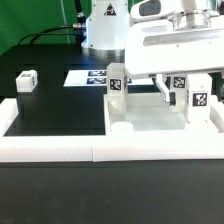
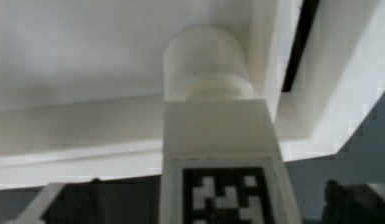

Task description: Assemble square table

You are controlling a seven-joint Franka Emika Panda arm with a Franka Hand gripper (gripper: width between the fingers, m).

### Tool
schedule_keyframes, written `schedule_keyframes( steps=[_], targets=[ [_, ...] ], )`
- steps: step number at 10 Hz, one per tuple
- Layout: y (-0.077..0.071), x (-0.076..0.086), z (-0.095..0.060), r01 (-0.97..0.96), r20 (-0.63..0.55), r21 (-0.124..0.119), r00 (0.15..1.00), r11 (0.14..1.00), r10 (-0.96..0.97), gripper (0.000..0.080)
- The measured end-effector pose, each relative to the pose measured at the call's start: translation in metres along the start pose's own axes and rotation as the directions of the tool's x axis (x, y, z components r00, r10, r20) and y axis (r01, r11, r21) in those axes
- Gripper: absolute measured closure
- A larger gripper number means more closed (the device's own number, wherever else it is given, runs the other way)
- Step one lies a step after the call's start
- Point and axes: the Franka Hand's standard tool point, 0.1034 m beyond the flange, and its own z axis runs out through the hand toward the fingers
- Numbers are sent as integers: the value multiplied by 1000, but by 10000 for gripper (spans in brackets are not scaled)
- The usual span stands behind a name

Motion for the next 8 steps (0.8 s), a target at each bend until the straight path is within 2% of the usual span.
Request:
schedule_keyframes(
  steps=[1, 5, 7, 8],
  targets=[
    [0, 0, 0, 0, 0, 0, 1000, 1000, 0, 158],
    [2, 0, -1, 2, 17, -1, 1000, 1000, -2, 150],
    [4, 15, -21, -12, 83, 7, 996, 1000, 11, 150],
    [-1, 13, -23, -17, 142, 12, 990, 1000, 15, 150]
  ],
)
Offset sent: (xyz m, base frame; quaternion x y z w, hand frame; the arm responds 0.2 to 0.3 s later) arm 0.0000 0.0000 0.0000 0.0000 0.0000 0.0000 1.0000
